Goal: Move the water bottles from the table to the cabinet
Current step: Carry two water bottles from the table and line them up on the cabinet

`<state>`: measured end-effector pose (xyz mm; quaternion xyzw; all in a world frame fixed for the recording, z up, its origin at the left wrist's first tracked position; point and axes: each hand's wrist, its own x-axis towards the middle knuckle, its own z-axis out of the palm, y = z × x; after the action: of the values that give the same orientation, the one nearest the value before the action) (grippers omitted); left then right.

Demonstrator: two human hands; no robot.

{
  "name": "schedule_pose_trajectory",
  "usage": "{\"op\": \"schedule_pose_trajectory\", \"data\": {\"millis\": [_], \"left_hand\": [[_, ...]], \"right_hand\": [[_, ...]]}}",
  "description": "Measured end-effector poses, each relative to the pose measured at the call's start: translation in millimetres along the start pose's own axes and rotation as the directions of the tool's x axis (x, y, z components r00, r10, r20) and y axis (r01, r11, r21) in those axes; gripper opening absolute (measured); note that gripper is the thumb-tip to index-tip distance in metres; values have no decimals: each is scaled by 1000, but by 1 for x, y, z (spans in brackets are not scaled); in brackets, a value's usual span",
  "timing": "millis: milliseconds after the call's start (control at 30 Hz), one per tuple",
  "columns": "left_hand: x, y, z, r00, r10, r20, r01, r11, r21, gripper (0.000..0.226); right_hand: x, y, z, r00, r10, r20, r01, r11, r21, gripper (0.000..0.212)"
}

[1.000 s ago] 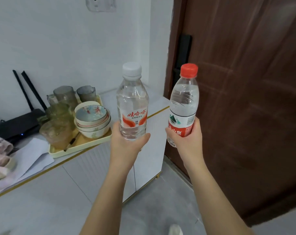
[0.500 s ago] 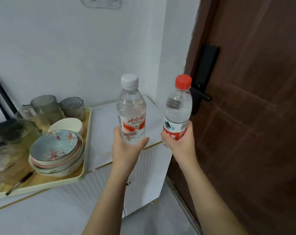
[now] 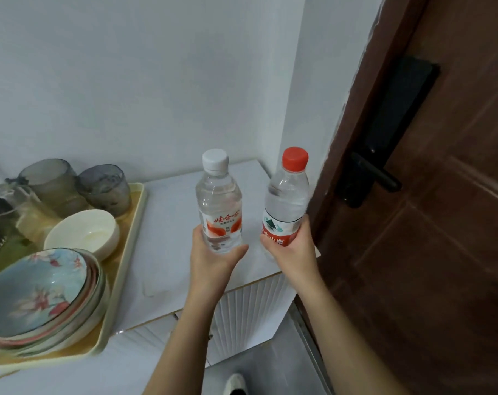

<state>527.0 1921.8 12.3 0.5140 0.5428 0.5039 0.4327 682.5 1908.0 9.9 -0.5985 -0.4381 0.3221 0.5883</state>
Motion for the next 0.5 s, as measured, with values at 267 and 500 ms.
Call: {"op": "schedule_pose_trajectory", "data": {"millis": [267,500], "left_hand": [[59,-19,16,1000,-13,-10,13,1000,-9,62],[85,-26,31,999,45,10,-45,999,-5,63]], "right_hand": [[60,21,22,999,25,33,-25,999,-20,64],[88,32,27,997,46,62,-46,999,1,68]]}}
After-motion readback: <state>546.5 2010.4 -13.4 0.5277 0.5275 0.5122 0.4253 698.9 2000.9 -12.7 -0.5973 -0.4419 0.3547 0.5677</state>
